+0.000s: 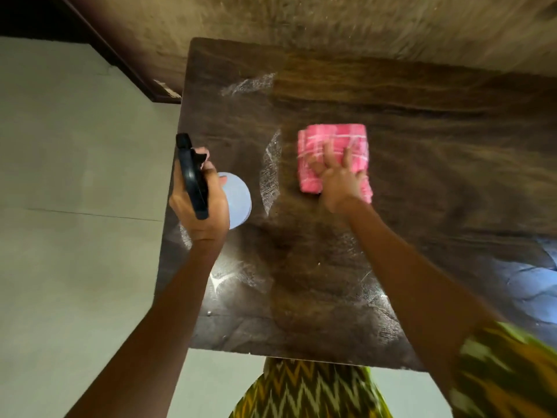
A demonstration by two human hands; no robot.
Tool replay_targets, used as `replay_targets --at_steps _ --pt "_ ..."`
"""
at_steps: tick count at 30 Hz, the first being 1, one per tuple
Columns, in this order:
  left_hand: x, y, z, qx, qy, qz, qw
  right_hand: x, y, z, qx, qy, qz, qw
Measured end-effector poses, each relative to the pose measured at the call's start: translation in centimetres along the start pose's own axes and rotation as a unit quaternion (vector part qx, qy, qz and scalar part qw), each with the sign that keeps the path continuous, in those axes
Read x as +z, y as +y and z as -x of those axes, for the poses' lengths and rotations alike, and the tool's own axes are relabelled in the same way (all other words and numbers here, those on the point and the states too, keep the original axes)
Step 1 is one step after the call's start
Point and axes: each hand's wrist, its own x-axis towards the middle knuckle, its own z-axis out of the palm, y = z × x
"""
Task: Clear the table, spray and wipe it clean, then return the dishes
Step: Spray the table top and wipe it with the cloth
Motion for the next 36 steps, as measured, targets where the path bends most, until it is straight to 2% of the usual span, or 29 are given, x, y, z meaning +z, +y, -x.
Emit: replay_targets --at_steps 3,6,9,10,12,15,17,19,21,23,25,28,30,32,34,36 --pt "-2.1 0.2 1.9 -0.022 0.009 -0.016 1.0 4.1 -2.8 4.5 -0.108 -0.002 0.062 0.992" --pt "-4.0 0.4 3.3 -0.042 -0.006 -0.034 0.999 7.5 -0.6 10.6 -0.174 -0.029 0.113 0.978" --pt "-5.3 0.3 4.4 -0.048 -0.018 -0.039 0.998 7.9 4.1 12.9 -0.119 -0.046 0.136 0.982" --pt "-5.7 0.1 4.6 -0.045 -0.017 -0.035 0.998 7.2 5.0 12.6 -0.092 -0.044 0.114 0.988" --pt "-6.3 -0.4 5.2 -0.033 -0.014 -0.026 0.999 5.9 5.7 10.7 -0.028 0.009 0.04 0.999" --pt "-6.8 -1.1 5.7 -0.042 -0.014 -0.016 0.999 3.9 2.8 6.7 0.045 -0.002 -0.028 0.999" --pt "-6.8 -1.1 5.8 -0.046 -0.016 -0.016 0.999 3.8 0.0 5.9 0.027 0.016 -0.027 0.999" --pt "-6.8 -1.1 5.6 -0.055 -0.013 -0.014 0.998 5.8 -1.6 7.6 -0.033 0.003 -0.007 0.999" --pt "-6.9 -1.2 5.3 -0.065 0.003 -0.018 0.998 8.5 -1.7 11.5 -0.097 0.01 0.047 0.994" --pt "-7.0 -1.6 5.2 -0.055 0.0 -0.025 0.998 10.9 0.2 15.6 -0.133 -0.02 0.125 0.983" --pt "-6.9 -1.9 5.2 -0.048 -0.002 -0.034 0.998 11.8 3.8 18.1 -0.117 -0.05 0.146 0.981" --pt "-6.7 -2.2 5.0 -0.029 0.005 -0.02 0.999 10.5 7.1 17.2 -0.033 -0.022 0.043 0.998" --pt "-6.5 -2.4 4.9 -0.028 -0.003 -0.007 1.0 9.0 6.4 14.6 0.047 0.006 -0.034 0.998" --pt "-6.4 -2.3 5.0 -0.036 -0.008 -0.005 0.999 7.6 3.6 12.0 0.084 0.013 -0.06 0.995" --pt "-6.4 -1.9 5.3 -0.039 -0.009 -0.01 0.999 7.4 0.8 11.2 0.065 0.026 -0.053 0.996" --pt "-6.6 -1.8 5.3 -0.043 -0.02 -0.006 0.999 9.4 -1.2 12.9 -0.005 0.021 -0.024 0.999"
